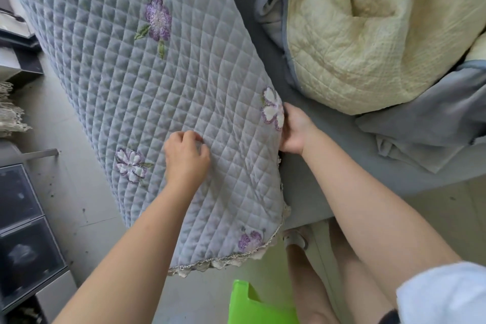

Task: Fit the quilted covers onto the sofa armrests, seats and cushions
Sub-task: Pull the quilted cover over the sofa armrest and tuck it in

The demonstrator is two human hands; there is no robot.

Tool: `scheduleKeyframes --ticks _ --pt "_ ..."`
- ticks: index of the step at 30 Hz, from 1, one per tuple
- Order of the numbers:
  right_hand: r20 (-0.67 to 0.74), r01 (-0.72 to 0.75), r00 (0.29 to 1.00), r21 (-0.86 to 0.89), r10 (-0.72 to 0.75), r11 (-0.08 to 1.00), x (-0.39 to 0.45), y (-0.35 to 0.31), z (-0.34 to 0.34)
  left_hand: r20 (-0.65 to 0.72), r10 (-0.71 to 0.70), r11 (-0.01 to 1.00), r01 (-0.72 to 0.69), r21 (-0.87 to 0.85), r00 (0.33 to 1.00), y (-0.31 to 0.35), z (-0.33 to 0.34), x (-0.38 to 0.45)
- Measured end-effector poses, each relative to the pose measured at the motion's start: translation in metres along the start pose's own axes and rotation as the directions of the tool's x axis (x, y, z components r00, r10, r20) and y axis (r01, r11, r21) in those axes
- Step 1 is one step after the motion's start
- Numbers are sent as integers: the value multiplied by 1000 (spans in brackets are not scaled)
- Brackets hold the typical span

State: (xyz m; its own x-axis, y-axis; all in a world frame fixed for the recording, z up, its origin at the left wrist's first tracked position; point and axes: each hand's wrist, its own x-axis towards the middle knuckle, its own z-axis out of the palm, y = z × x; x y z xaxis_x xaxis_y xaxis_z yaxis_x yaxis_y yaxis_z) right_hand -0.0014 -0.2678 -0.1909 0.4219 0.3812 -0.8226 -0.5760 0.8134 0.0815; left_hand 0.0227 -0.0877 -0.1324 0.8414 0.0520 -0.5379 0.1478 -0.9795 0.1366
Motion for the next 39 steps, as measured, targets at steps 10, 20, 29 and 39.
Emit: scheduleKeyframes --ticks 10,20,29,39 --pt "16 276 961 -108 -276 955 18 -8 23 14 26 997 -27 75 1000 -4 -1 6" --pt "2 749 651 -164 -759 642 -45 -78 21 25 -54 995 52 90 998 3 -4 14" --pt "532 416 -99 -746 -841 -520 -76 -49 -28 -31 -68 992 71 103 997 12 -2 14" --pt "180 -159 939 -524 -292 -837 -23 -56 8 -19 66 988 -62 140 998 49 -13 32"
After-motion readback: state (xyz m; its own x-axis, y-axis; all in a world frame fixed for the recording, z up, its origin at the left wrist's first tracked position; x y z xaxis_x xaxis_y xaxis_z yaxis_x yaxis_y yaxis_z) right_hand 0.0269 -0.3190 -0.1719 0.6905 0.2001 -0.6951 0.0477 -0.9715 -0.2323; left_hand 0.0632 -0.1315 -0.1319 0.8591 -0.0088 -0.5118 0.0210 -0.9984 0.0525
